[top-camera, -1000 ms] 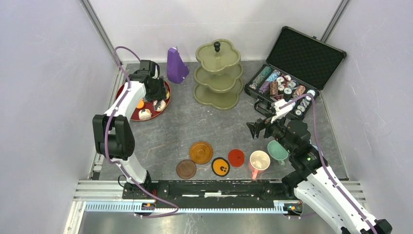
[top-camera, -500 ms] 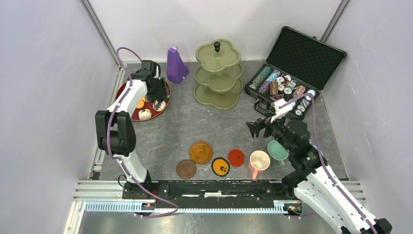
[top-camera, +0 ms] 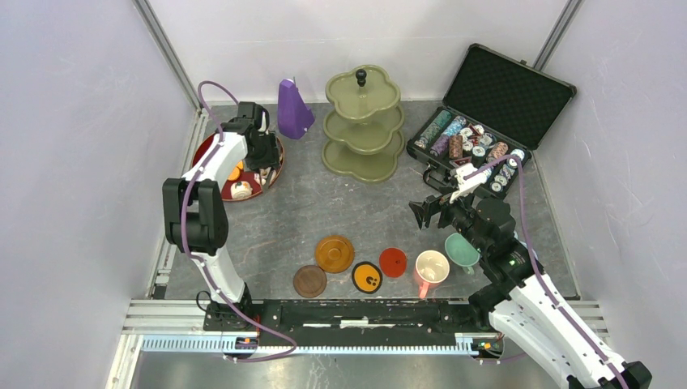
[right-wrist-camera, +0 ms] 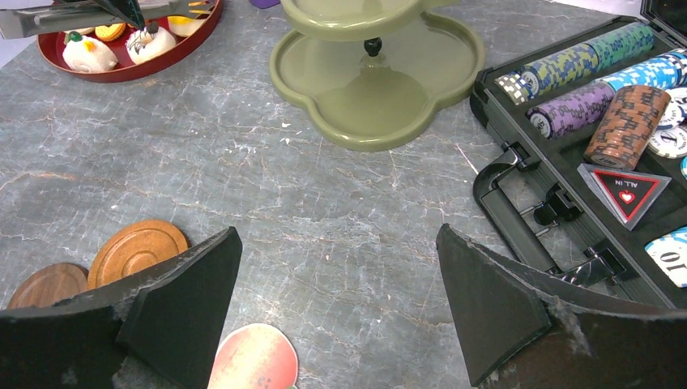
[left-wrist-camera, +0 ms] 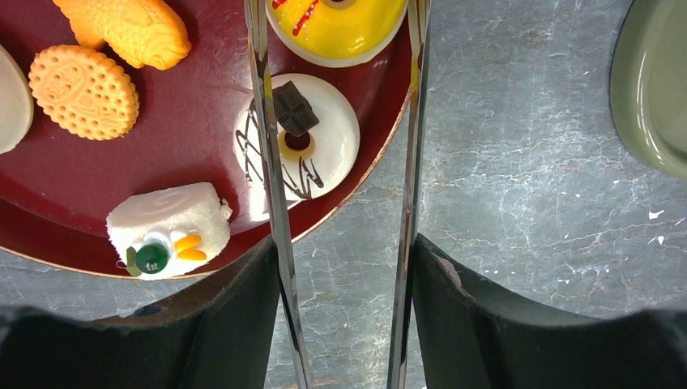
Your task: Serve the afternoon tea
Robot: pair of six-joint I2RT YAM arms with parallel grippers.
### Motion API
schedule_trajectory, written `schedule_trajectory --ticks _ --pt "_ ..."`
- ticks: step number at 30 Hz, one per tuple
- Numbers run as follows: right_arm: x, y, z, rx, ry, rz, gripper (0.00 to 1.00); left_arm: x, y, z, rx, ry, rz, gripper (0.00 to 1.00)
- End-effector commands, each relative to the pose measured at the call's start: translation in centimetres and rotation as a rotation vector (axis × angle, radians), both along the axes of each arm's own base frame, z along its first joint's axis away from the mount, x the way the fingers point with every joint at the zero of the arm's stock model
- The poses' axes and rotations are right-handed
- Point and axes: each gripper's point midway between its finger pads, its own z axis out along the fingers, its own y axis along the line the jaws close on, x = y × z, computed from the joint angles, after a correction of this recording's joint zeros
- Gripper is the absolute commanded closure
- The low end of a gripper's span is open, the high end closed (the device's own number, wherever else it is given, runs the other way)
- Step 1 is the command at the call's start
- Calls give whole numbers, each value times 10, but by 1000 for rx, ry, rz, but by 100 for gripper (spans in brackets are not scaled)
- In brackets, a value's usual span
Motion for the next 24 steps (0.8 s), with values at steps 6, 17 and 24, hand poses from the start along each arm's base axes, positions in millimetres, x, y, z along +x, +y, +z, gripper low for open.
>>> schedule_trajectory --ticks 6,17,24 --pt "2 2 12 31 -40 7 2 18 -1 20 2 -97 -54 43" --pt "1 0 15 29 -50 -1 2 11 6 43 32 -159 -37 51" --pt "0 -2 16 32 -57 -7 2 5 14 63 66 -207 -18 52"
